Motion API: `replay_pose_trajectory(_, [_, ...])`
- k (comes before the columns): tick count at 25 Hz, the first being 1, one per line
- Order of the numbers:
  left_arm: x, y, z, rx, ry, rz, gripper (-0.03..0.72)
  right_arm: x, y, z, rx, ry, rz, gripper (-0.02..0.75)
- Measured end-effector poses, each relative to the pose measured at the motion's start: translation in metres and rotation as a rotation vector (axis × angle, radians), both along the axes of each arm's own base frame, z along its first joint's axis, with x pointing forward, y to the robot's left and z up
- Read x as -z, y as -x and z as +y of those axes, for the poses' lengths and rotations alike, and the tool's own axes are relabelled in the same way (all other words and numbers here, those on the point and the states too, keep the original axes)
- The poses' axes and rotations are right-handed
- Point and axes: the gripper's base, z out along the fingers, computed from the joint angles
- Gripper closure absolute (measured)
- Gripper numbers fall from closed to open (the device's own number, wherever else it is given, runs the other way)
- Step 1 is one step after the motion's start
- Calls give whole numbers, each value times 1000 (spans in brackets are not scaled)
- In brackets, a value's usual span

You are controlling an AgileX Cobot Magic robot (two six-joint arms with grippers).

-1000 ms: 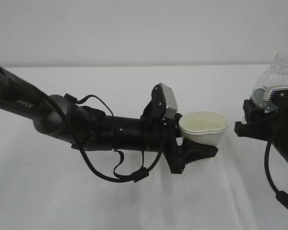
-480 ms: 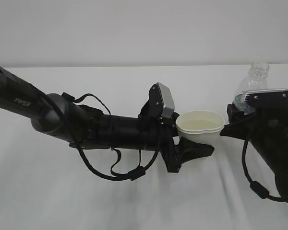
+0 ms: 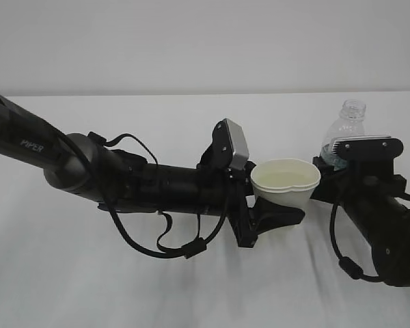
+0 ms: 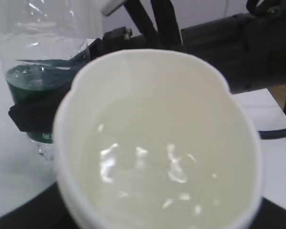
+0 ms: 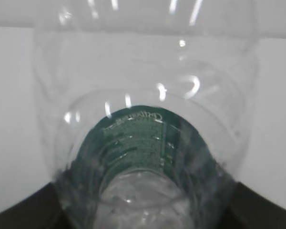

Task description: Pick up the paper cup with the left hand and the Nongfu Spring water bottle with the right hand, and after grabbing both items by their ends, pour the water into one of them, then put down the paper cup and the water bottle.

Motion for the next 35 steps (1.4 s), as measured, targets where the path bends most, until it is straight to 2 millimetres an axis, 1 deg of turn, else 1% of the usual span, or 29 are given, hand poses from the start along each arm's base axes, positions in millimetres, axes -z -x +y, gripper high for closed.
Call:
replay_pose_trajectory(13, [1, 0, 0, 4, -13, -4, 262, 11, -5, 1, 10, -19, -10, 322])
replay_pose_trajectory(19, [1, 0, 0, 4, -13, -4, 262, 11, -6, 2, 16, -38, -14, 312])
replay_pose_trajectory(25, [1, 0, 0, 4, -13, -4, 262, 12, -6, 2, 17, -40, -10, 190])
replay_pose_trajectory(27, [1, 0, 0, 4, -15, -4, 262, 12, -6, 2, 17, -40, -5, 164])
replay_pose_trajectory(35, [1, 0, 0, 4, -15, -4, 262, 12, -6, 2, 16, -41, -2, 148])
